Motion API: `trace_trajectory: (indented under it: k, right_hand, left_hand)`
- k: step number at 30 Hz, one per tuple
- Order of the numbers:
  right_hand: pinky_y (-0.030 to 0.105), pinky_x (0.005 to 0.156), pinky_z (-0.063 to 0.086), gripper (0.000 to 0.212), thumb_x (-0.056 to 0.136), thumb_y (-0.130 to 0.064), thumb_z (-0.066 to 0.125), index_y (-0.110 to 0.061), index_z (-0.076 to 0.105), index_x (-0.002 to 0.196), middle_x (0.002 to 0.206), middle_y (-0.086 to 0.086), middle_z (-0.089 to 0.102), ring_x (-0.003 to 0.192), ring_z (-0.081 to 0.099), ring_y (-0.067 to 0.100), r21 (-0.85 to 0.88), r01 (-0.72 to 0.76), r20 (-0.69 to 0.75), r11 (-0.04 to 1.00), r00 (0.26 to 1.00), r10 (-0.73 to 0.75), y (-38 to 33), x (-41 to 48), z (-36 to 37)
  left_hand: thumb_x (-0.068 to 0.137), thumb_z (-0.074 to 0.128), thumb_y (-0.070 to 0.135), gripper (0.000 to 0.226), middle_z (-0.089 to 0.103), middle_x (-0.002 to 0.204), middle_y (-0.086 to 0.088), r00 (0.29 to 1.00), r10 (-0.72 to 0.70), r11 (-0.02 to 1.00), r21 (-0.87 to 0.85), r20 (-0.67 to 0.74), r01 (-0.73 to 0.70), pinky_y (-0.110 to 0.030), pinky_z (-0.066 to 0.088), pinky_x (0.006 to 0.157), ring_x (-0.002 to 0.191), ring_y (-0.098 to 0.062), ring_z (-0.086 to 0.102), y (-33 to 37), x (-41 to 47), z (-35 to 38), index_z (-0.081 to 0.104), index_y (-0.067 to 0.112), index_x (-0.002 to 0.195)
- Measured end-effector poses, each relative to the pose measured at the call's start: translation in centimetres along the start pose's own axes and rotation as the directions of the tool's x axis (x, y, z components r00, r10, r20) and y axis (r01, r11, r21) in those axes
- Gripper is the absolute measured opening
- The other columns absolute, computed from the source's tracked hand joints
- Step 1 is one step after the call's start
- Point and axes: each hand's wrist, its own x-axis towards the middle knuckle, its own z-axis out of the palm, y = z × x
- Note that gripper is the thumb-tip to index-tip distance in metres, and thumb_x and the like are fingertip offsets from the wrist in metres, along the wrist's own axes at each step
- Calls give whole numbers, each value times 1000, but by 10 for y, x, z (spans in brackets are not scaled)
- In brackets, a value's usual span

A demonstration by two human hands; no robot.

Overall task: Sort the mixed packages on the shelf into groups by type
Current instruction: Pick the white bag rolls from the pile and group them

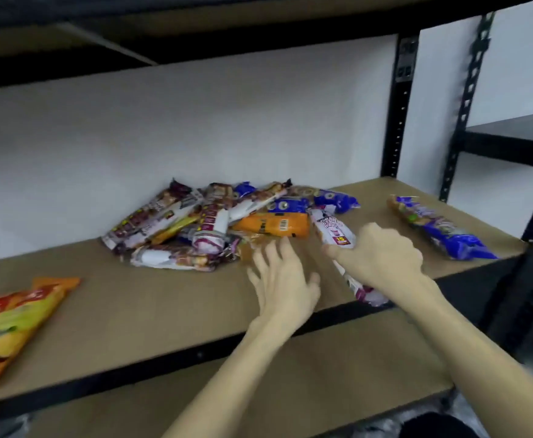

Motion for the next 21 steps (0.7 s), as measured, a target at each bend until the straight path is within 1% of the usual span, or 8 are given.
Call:
trace_trajectory:
  k: [3, 7, 10, 12, 14, 17, 19, 21]
  right_hand:
    - [31, 69, 37, 54, 79, -63, 59, -14, 56, 102, 91, 7, 57, 101, 62, 31, -40, 37, 82, 998, 996, -34, -57, -18, 39]
    - [32, 70, 42, 62, 82, -58, 61, -9, 50, 118, 114, 8, 61, 105, 62, 28, -170, -42, 35, 985, 998, 49, -64, -15, 67]
    - [38, 82, 47, 74, 80, -66, 59, -9, 44, 125, 123, 13, 55, 112, 56, 32, -202, -106, 64, 974, 991, 122, -59, -14, 70]
    - [42, 90, 44, 88, 77, -78, 52, -9, 41, 131, 130, 15, 51, 118, 50, 34, -329, -91, 50, 940, 992, 114, -69, -16, 65]
    - [46, 94, 41, 83, 83, -73, 49, -9, 39, 135, 133, 17, 49, 121, 47, 37, -335, 26, -5, 942, 1000, -30, -91, -14, 63]
    - [45, 85, 46, 46, 96, -41, 52, -8, 46, 128, 125, 20, 55, 113, 54, 40, -46, 365, -11, 930, 931, -365, -139, 0, 71]
    - [43, 80, 48, 35, 96, -19, 53, -8, 48, 129, 120, 22, 57, 106, 59, 42, 54, 498, 24, 866, 866, -499, -175, 15, 83]
    - [45, 84, 52, 37, 96, -19, 53, -9, 46, 131, 117, 22, 59, 105, 61, 41, 149, 524, 39, 839, 844, -534, -205, 31, 95]
  left_hand:
    - [90, 57, 39, 66, 32, 150, -12, 983, -159, 976, 133, -91, 170, -60, 28, 110, 140, -38, 22, -77, -1, -36, 34, 14, 146]
    - [91, 55, 39, 50, 45, 139, -13, 946, -241, 952, 137, -219, 274, -55, 37, 99, 127, -37, 36, -137, -2, -66, 50, 14, 133]
    - [93, 53, 41, 49, 48, 133, -14, 937, -246, 958, 85, -247, 274, -54, 40, 94, 124, -37, 42, -147, 10, -73, 49, 12, 132]
    - [94, 52, 38, 51, 47, 136, -16, 943, -255, 960, 63, -214, 274, -55, 41, 93, 125, -38, 42, -145, 19, -71, 43, 10, 136]
    - [92, 56, 29, 62, 38, 146, -18, 946, -292, 951, 61, -140, 303, -58, 39, 98, 133, -40, 35, -149, 27, -67, 30, 10, 146]
    - [90, 55, 13, 82, 10, 163, -15, 952, -306, 940, 151, -27, 307, -65, 24, 111, 148, -43, 7, -171, 42, -71, 8, 18, 157]
    - [89, 48, 5, 83, -1, 166, -11, 970, -239, 941, 258, 47, 219, -72, 8, 112, 150, -41, -8, -190, 51, -75, 7, 25, 158]
    - [86, 42, 0, 82, 5, 165, -10, 983, -161, 944, 304, 91, 126, -76, -1, 109, 151, -39, -7, -208, 55, -80, 15, 31, 156]
